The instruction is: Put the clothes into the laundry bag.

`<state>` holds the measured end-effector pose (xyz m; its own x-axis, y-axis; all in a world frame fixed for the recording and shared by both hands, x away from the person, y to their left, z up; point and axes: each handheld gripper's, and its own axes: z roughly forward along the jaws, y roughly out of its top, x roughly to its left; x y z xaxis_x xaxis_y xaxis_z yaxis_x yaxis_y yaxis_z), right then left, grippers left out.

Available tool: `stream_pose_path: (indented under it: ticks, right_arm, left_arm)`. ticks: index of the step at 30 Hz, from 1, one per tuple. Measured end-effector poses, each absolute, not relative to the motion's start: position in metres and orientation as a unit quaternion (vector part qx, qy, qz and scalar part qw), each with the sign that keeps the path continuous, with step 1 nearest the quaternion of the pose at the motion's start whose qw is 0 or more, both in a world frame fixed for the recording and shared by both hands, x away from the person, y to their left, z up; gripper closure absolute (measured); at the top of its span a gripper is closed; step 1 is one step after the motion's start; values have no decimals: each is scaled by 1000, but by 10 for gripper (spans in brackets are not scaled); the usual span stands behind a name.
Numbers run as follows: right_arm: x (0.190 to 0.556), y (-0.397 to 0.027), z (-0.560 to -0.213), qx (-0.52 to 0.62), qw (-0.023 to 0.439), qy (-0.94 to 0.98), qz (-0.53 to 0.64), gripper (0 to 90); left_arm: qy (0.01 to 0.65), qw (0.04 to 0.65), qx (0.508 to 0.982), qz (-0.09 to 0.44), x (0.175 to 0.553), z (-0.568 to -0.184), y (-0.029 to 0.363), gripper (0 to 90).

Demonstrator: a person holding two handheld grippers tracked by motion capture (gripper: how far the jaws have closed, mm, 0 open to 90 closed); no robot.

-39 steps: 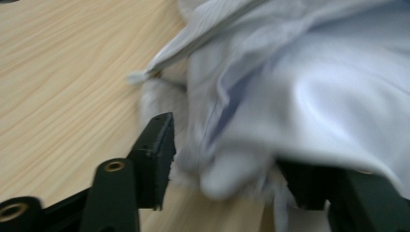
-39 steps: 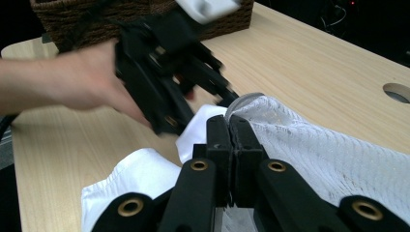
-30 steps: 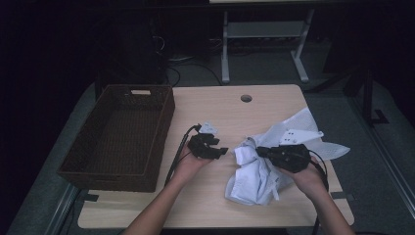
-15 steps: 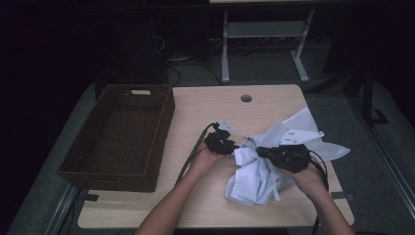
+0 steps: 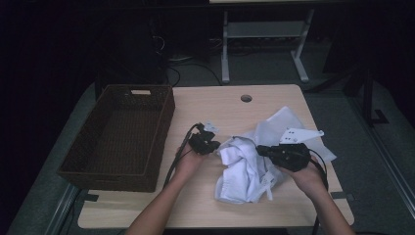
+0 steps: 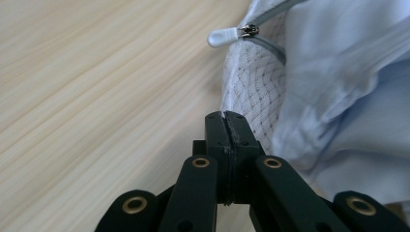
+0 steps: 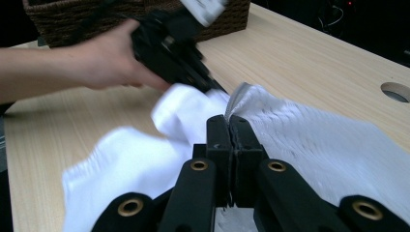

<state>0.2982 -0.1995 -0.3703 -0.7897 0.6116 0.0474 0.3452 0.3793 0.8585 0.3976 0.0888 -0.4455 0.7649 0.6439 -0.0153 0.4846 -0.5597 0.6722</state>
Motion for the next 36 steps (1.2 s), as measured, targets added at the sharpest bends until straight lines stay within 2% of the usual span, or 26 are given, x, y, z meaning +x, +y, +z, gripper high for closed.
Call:
stream_pose_path:
  ticks: [3, 7, 9, 11, 14, 17, 21, 27, 34, 36]
  right_arm:
    - [301, -198, -372, 292, 141, 820, 471, 882]
    - [304, -191, -376, 289, 138, 825, 465, 882]
    - [304, -188, -378, 289, 135, 826, 464, 881]
    - [303, -185, -380, 288, 132, 830, 460, 873]
    - [301, -186, -383, 294, 128, 826, 464, 793]
    - [296, -191, -388, 306, 118, 820, 468, 711]
    - [285, -196, -398, 321, 110, 821, 459, 643]
    - [267, -201, -412, 333, 100, 826, 444, 590]
    - [255, -196, -424, 335, 100, 837, 422, 582]
    - [256, -194, -427, 338, 107, 840, 411, 614]
  left_arm:
    - [352, 339, 863, 132, 387, -440, 117, 895]
    - [355, 338, 861, 134, 369, -435, 135, 872]
    - [354, 343, 861, 128, 359, -435, 139, 819]
    - [357, 349, 858, 120, 351, -435, 142, 718]
    - [356, 356, 857, 111, 339, -432, 144, 611]
    - [348, 357, 862, 96, 322, -430, 145, 539]
    - [331, 364, 867, 80, 302, -429, 145, 476]
    - [296, 375, 877, 59, 275, -430, 148, 384]
    - [263, 381, 886, 32, 254, -438, 145, 282]
    - [252, 386, 887, 20, 250, -442, 144, 243]
